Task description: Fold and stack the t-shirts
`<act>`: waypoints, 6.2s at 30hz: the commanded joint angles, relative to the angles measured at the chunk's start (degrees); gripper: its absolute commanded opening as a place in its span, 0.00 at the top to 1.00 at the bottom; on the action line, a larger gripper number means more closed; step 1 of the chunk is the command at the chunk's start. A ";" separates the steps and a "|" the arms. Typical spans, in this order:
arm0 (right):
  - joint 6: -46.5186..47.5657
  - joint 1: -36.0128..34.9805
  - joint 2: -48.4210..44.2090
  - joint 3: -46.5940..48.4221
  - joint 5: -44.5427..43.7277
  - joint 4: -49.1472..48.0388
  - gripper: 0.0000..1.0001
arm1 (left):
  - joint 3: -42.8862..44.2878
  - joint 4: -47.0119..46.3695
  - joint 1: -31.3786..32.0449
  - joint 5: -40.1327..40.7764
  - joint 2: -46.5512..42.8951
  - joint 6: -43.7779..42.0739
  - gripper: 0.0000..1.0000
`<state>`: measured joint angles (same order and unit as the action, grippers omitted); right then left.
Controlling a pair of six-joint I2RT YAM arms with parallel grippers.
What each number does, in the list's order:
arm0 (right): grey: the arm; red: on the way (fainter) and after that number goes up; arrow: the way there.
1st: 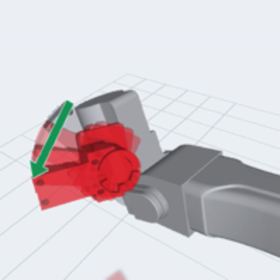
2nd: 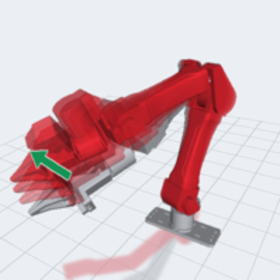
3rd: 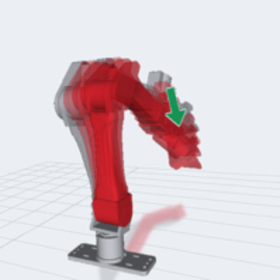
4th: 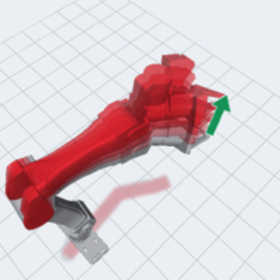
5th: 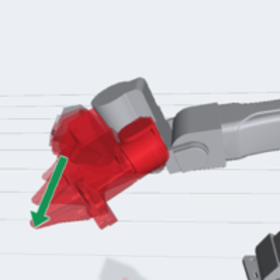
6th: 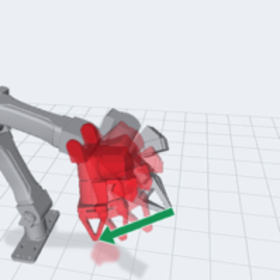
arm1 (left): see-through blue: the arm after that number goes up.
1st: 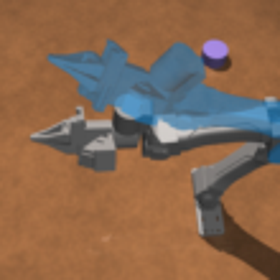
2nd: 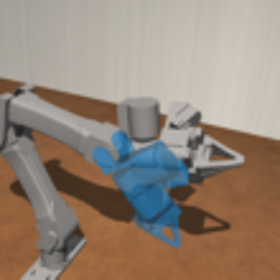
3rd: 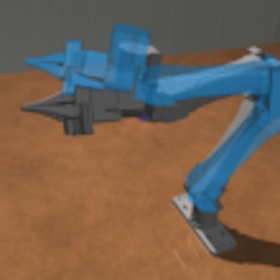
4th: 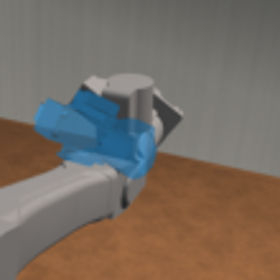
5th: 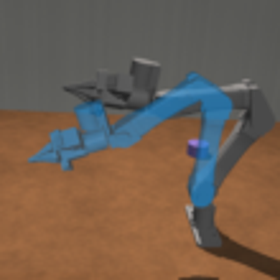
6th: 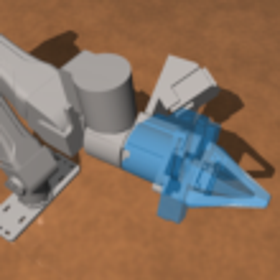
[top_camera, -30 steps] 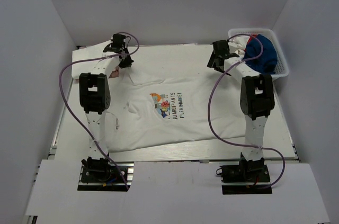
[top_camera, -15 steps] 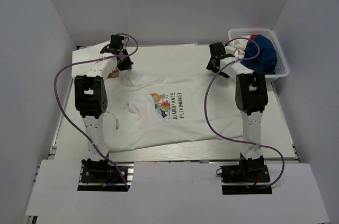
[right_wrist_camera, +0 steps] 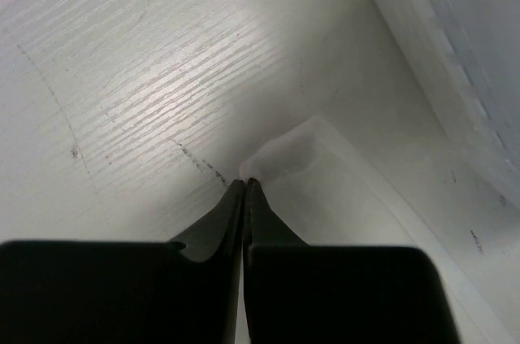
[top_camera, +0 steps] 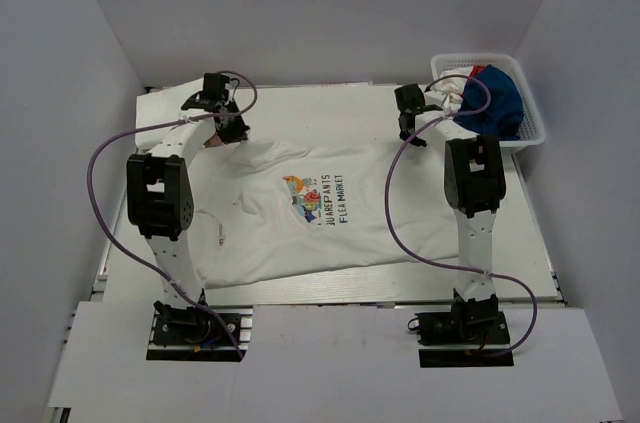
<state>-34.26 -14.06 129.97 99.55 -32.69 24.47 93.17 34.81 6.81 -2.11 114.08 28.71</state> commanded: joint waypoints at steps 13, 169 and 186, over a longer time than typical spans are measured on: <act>7.72 -1.49 -20.80 -18.15 -2.56 -10.76 1.00 | -13.96 5.26 0.22 -2.37 -17.04 6.01 1.00; -3.54 -38.05 -72.14 -80.04 36.73 -13.30 1.00 | -67.33 -13.26 26.77 -27.86 -36.65 16.20 1.00; 10.79 -33.93 -63.89 -57.55 17.14 -14.36 1.00 | -38.09 1.66 24.30 -9.25 -34.82 12.68 1.00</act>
<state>-25.91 -49.65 62.76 37.87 -8.95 12.47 49.32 31.05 32.10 -19.79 76.25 42.09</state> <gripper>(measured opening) 0.035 0.015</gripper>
